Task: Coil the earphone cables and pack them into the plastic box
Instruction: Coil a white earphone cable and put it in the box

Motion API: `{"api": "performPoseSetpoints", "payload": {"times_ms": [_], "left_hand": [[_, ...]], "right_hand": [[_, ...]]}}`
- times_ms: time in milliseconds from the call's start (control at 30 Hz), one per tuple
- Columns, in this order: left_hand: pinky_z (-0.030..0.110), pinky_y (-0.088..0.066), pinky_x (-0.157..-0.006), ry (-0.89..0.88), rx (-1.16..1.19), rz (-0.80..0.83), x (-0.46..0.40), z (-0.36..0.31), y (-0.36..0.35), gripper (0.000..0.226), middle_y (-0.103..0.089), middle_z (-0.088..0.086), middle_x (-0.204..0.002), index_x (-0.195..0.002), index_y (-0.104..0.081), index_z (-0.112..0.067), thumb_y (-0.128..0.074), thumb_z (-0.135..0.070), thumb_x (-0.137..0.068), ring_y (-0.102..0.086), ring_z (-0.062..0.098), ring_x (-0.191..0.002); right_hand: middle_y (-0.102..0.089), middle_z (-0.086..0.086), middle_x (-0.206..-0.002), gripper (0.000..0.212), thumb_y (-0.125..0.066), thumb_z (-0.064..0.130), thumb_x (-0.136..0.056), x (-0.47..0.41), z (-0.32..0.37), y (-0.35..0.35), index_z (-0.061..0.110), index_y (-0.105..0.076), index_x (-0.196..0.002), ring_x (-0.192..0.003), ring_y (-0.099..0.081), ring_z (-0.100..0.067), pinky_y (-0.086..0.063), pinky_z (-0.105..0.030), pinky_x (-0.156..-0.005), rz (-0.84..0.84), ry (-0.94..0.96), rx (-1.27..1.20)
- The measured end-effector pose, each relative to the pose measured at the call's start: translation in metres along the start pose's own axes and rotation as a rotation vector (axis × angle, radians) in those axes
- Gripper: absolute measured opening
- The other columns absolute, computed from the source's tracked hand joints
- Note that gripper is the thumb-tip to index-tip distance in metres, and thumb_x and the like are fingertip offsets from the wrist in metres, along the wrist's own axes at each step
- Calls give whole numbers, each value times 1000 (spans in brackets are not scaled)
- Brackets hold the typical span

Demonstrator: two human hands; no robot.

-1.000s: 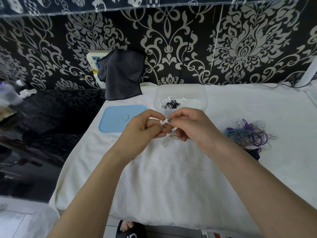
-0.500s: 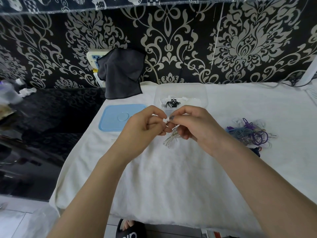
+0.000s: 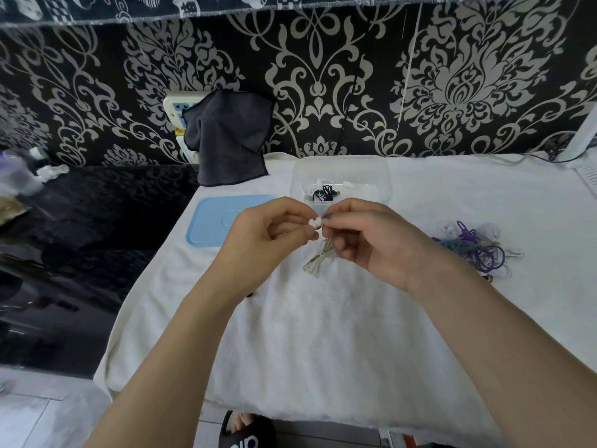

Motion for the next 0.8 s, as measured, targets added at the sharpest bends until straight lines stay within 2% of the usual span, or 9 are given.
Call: {"api": "performPoseSetpoints", "payload": {"times_ms": [167,367,500,667,733,800], "left_hand": [[38,-59,-95,-8,40,7,0,-1,1,13,-79,10,-88,-103,-71,-5,-69,1,-91,-76,23,-90],[48,-56,-99,13,130,77,0,0,4,11,-76,18,-95,-104,-70,-1,-68,0,-93,-73,33,-97],[43,-57,-97,16,173,107,-1,-1,4,10,-76,18,-95,-102,-70,-1,-68,-3,-93,-73,23,-93],[34,-57,-93,51,252,156,-4,0,2,8,-73,18,-97,-103,-68,-2,-65,-5,-95,-71,23,-94],[29,-55,-90,92,316,191,-5,0,1,9,-73,17,-98,-105,-66,-2,-63,-4,-97,-71,22,-94],[25,-56,-87,157,407,212,-6,0,-1,11,-72,14,-97,-104,-67,-4,-63,-6,-94,-70,20,-93]], "right_hand": [[-64,-6,-71,12,-66,3,-89,0,0,1,11,-63,-81,-54,-50,-12,-39,-22,-49,35,-9,-24],[-62,-6,-69,16,-63,0,-89,2,3,2,10,-62,-77,-53,-47,-11,-37,-21,-48,89,-42,-76],[-61,-7,-69,16,-63,-1,-89,2,2,3,9,-62,-76,-52,-47,-10,-37,-21,-47,103,-47,-100],[-59,-7,-67,16,-61,-2,-88,3,3,4,8,-61,-76,-51,-46,-10,-36,-20,-46,115,-56,-153],[-59,-7,-67,10,-66,1,-80,4,3,3,8,-60,-76,-51,-46,-10,-36,-20,-45,128,-64,-168],[-60,-6,-67,12,-71,8,-68,4,4,3,8,-61,-75,-51,-47,-9,-36,-19,-45,140,-75,-182]]}}
Point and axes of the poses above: each hand's wrist, its own x-axis away from the middle knuckle, its own y-axis out of the back of the hand, z = x × y, the point moved 1 cm from there along -x, towards the middle knuckle
